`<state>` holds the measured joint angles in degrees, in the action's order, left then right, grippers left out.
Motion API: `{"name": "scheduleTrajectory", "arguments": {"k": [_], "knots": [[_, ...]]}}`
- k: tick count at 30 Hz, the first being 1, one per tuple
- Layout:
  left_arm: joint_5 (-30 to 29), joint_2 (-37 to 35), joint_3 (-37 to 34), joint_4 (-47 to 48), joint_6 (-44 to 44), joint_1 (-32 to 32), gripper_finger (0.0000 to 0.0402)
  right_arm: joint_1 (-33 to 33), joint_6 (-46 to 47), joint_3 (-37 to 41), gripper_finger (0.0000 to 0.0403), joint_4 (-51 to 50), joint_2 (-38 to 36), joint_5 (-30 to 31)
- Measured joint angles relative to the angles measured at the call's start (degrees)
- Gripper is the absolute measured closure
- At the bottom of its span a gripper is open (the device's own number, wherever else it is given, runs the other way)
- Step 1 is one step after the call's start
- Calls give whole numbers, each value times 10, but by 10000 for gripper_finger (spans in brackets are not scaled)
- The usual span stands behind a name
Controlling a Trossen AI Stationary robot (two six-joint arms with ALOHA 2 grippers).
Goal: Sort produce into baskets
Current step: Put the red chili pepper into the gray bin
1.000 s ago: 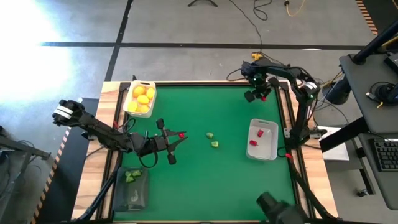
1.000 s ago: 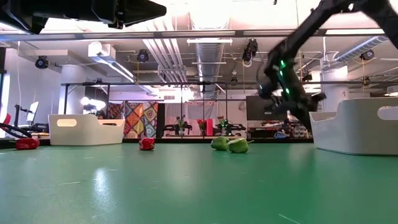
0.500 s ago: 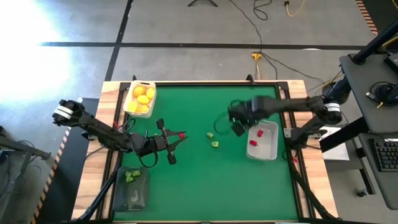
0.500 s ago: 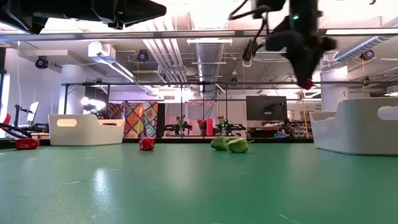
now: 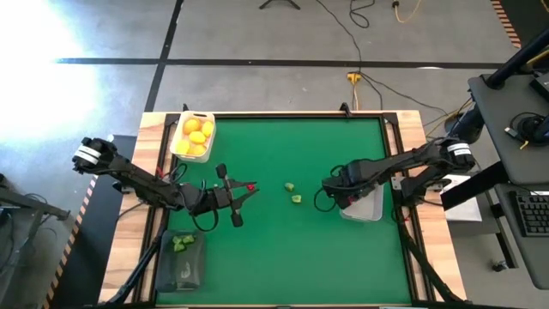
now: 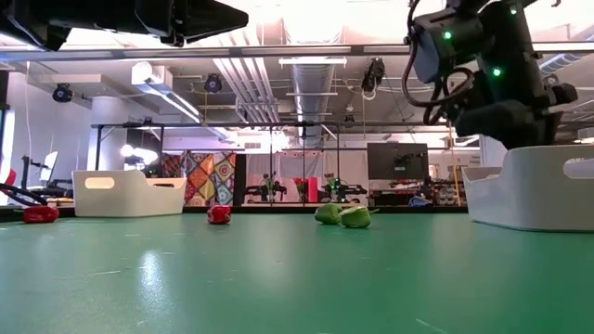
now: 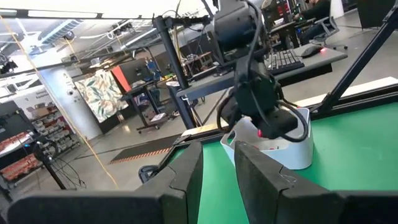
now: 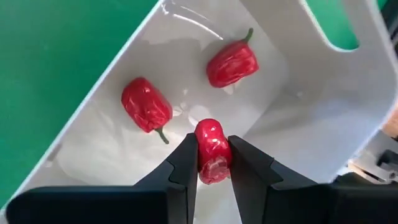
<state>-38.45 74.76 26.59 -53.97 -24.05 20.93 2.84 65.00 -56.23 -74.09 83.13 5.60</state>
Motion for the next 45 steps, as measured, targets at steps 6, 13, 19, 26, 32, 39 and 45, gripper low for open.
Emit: {"name": "scheduleTrajectory", "arguments": {"k": [6,13,19,26,32,39,45], "knots": [[0,0,0,7,13,0,324,-1,-11,24,310,16,2,0],[-1,-3,0,20,36,1,324,-1,-9,6,247,12,2,0],[-135,-20,0,107,54,22,324,28,22,-70,227,-37,0,35],[-238,-81,2,218,204,100,304,157,77,-158,243,-48,-2,150],[-121,-187,117,670,539,148,240,258,63,-176,257,17,-1,303],[31,-171,234,1203,860,134,212,314,-97,-124,267,289,10,436],[173,-155,212,1321,881,-12,212,308,-258,-80,268,511,43,440]]}}
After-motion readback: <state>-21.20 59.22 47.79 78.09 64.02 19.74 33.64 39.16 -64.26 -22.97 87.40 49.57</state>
